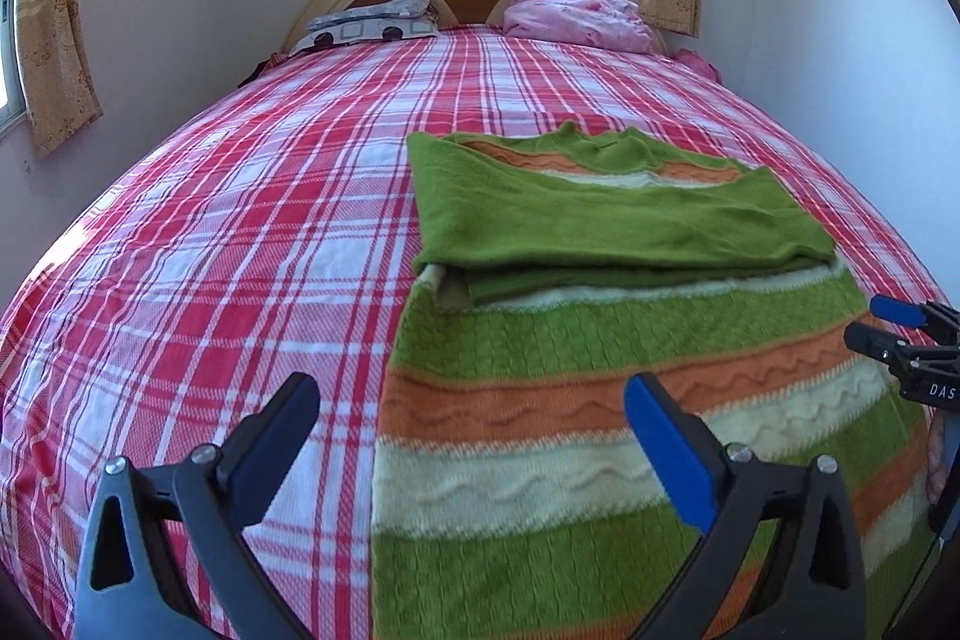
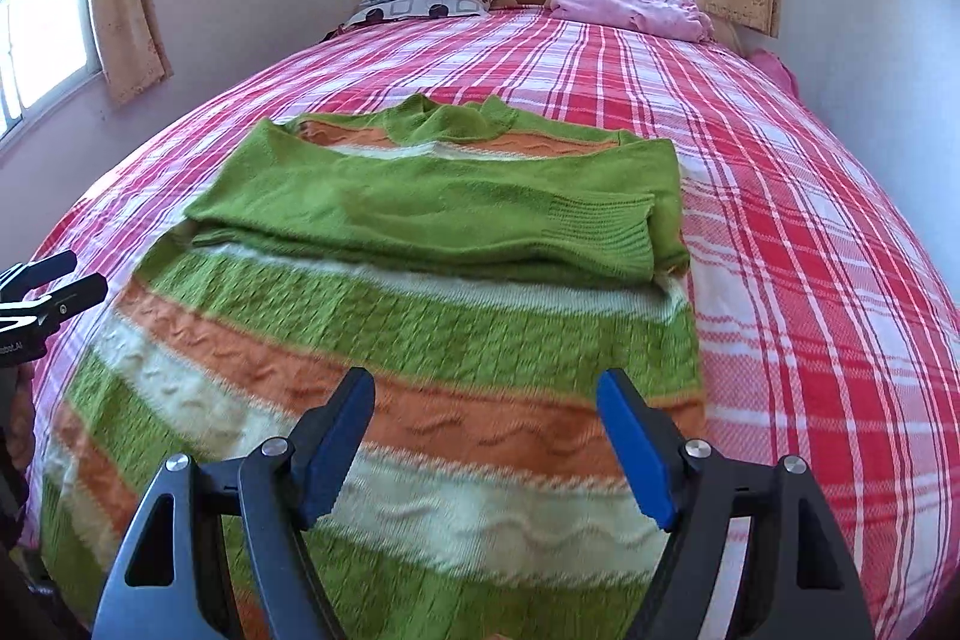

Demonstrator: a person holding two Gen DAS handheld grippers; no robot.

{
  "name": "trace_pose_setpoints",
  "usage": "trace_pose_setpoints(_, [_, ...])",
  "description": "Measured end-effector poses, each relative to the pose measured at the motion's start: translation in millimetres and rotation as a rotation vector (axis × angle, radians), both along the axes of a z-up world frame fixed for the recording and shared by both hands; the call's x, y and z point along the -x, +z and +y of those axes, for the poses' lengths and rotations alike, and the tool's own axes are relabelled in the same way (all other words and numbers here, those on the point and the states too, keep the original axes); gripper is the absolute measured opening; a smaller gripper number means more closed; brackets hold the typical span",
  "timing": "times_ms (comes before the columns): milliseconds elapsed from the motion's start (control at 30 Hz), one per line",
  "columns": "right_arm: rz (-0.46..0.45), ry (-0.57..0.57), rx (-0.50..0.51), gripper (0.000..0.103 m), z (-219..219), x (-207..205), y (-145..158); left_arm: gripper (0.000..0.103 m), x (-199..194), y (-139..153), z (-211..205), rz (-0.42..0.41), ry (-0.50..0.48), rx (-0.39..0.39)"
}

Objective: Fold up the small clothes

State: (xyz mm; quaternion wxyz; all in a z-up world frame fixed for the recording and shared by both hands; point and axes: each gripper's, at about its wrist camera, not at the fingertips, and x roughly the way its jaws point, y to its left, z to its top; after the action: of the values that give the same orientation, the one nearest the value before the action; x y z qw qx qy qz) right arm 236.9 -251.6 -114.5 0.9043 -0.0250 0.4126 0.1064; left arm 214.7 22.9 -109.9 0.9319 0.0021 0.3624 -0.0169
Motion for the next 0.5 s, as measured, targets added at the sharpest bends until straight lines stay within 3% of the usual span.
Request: trace_pose_setpoints(500, [0.012,0.026,0.059,0.077,13.1,56.6,-1.5,0.103,56.5,-8.8,-11.8,0.03,-0.054,-0.021])
